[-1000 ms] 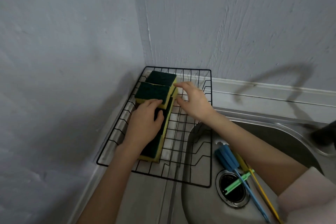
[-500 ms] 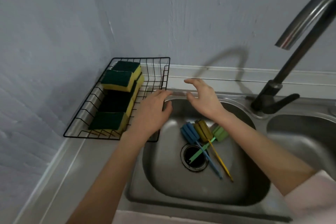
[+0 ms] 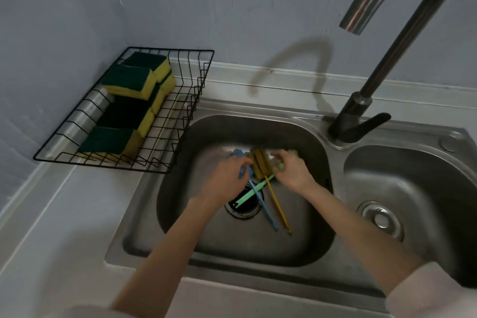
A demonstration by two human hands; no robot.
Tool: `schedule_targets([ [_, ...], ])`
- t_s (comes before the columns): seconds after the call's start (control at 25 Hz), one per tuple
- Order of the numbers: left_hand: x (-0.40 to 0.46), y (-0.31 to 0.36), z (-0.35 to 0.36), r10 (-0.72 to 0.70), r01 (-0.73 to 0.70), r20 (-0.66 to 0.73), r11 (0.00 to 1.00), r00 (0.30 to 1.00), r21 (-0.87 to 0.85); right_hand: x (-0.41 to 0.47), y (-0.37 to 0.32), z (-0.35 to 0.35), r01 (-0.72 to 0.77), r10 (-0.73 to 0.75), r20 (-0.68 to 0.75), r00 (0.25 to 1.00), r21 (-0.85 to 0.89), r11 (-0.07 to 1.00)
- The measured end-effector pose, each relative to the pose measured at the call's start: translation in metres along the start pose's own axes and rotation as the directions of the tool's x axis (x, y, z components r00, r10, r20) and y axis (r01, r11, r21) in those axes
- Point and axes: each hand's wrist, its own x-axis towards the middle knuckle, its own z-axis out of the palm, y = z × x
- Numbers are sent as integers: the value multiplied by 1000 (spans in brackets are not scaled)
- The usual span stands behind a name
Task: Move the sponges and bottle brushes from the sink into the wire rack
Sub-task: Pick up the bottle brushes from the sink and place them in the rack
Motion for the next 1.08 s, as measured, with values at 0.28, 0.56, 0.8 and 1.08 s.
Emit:
schedule_targets([
  [0.28, 16, -25, 79, -155, 153, 248, 988, 956, 29, 14, 62, 35, -197, 217, 195, 956, -121, 973],
  [0.56, 30, -38, 114, -196, 164, 397, 980, 897, 115, 18, 78, 69, -257, 284, 282, 917, -130, 958],
  [0.8, 36, -40, 126, -201, 155, 415, 977, 887, 144, 16, 85, 76, -301, 330, 258, 908, -144, 943],
  [1.08, 39, -32, 124, -158, 163, 297, 987, 942, 7, 14, 76, 65, -239, 236, 192, 953, -4, 971],
])
